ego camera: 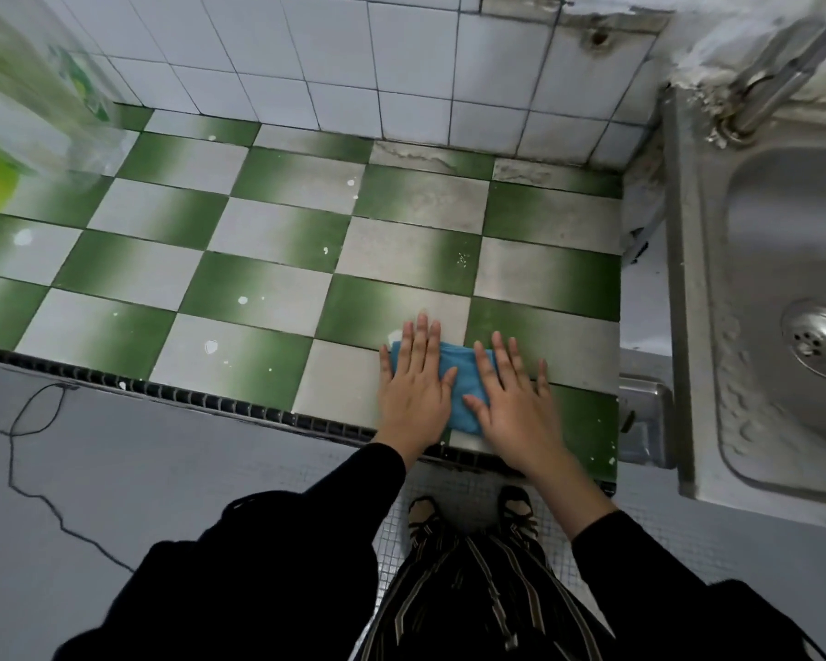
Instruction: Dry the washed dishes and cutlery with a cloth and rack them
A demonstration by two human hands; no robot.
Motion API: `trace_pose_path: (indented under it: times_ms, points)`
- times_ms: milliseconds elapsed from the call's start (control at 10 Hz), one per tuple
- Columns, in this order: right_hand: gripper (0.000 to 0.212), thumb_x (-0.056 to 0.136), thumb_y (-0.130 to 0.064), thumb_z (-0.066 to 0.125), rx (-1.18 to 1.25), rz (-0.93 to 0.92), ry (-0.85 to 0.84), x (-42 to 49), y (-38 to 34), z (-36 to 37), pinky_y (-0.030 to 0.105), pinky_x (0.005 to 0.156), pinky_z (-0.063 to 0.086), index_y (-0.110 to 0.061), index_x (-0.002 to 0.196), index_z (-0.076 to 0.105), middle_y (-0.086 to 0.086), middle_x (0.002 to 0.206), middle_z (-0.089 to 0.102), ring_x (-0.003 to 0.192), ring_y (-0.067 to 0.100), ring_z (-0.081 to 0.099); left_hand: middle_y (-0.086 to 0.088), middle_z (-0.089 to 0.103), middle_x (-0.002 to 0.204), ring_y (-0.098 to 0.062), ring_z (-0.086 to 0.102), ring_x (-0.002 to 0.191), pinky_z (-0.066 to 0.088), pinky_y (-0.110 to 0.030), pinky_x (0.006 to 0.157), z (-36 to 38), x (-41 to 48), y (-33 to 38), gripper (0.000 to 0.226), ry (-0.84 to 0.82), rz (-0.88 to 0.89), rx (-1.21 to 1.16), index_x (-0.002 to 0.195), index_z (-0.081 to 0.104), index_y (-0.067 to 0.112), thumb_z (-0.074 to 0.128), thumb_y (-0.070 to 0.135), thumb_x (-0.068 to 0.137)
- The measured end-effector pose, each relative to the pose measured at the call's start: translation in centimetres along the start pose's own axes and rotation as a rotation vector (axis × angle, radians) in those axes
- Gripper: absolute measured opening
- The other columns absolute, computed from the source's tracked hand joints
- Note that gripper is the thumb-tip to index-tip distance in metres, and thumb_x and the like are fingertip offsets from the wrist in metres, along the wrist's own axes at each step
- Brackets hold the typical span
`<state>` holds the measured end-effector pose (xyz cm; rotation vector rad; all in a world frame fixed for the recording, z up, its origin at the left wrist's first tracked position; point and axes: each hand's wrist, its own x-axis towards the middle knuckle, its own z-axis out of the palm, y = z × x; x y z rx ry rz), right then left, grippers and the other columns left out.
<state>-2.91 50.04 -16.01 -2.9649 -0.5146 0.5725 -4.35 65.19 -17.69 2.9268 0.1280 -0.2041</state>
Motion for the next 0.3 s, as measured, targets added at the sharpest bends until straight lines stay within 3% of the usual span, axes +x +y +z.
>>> trace_pose_path:
  times_ms: [100,200,300]
  points:
    - [0.067,0.098,-0.059,0.010,-0.043,0.010,-0.037,-0.6,1.3,-0.3,0.044,0.110,-0.022,-0.027,0.142,-0.029,0.000,0.154,-0.031,0.139,0.015,-0.031,0.002,-0.023,0.155,-0.017,-0.019,0.145,-0.023,-0.041,0.110,0.0,-0.5,1.2,0.070,-0.065,-0.005,-0.037,0.146,-0.020,0.018,-0.011,0.052,0.085]
    - [0.070,0.100,-0.056,0.015,-0.013,0.022,-0.069,-1.0,1.8,-1.0,0.044,0.113,-0.019,-0.023,0.147,-0.024,0.001,0.156,-0.029,0.143,0.018,-0.027,-0.001,-0.017,0.159,-0.019,-0.013,0.148,-0.021,-0.041,0.110,-0.7,-0.3,2.1,0.077,-0.110,-0.017,-0.002,0.149,-0.016,0.017,-0.012,0.054,0.081]
    - [0.069,0.103,-0.048,0.022,0.136,0.035,-0.054,-1.2,1.5,-1.5,0.042,0.116,-0.014,-0.016,0.152,-0.015,0.003,0.160,-0.020,0.147,0.020,-0.020,-0.004,-0.011,0.162,-0.019,-0.009,0.149,-0.014,-0.041,0.115,-1.7,-0.3,2.9,0.072,-0.110,-0.038,-0.014,0.154,-0.005,0.015,0.000,0.051,0.092]
